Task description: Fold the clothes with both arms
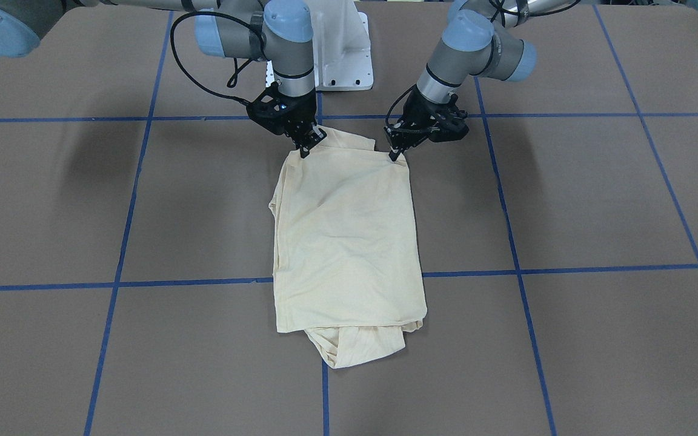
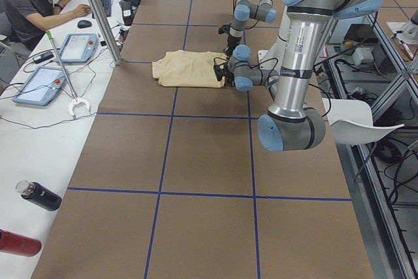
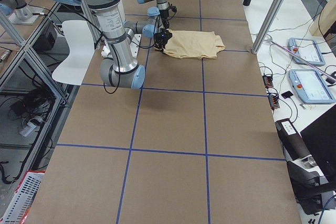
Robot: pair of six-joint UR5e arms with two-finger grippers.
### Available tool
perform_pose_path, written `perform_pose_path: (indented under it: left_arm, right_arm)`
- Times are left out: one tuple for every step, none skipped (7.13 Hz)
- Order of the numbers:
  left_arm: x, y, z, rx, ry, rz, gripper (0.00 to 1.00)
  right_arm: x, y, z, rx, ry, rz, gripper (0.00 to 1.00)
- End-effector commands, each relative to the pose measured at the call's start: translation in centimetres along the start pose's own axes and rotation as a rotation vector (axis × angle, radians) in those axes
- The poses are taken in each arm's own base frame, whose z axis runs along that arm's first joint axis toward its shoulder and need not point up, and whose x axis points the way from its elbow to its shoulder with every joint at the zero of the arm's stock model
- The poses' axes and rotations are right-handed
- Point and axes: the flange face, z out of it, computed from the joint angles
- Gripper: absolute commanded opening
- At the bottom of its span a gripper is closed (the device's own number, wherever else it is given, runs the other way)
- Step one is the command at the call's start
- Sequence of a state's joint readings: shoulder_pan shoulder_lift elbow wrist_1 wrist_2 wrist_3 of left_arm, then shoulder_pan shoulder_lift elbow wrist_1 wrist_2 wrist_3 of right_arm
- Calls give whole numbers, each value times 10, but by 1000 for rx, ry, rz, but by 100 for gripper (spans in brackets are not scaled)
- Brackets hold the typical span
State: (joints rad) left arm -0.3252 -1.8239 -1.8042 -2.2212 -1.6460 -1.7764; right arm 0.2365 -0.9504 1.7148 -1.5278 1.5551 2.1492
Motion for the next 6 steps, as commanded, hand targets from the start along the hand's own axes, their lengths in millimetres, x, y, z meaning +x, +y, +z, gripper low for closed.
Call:
perform_pose_path:
  left_arm:
    - [3, 0, -4, -2, 9, 0, 0]
    - [3, 0, -5, -2, 1, 1, 0]
    - [8, 4, -11, -7, -17, 7, 0]
    - [14, 11, -21, -14, -27, 14, 0]
    - [21, 16, -34, -20, -19, 17, 0]
    - [25, 34, -40, -46, -14, 28, 0]
  right_arm:
    - [5, -5, -6, -7, -6, -6, 0]
    - [31, -20, -23, -36, -16, -12, 0]
    - [47, -29, -40, -69, -23, -39, 0]
    - [47, -31, -41, -69, -25, -48, 0]
    - [50, -26, -39, -71, -21, -57, 0]
    - [52, -21, -38, -72, -20, -62, 0]
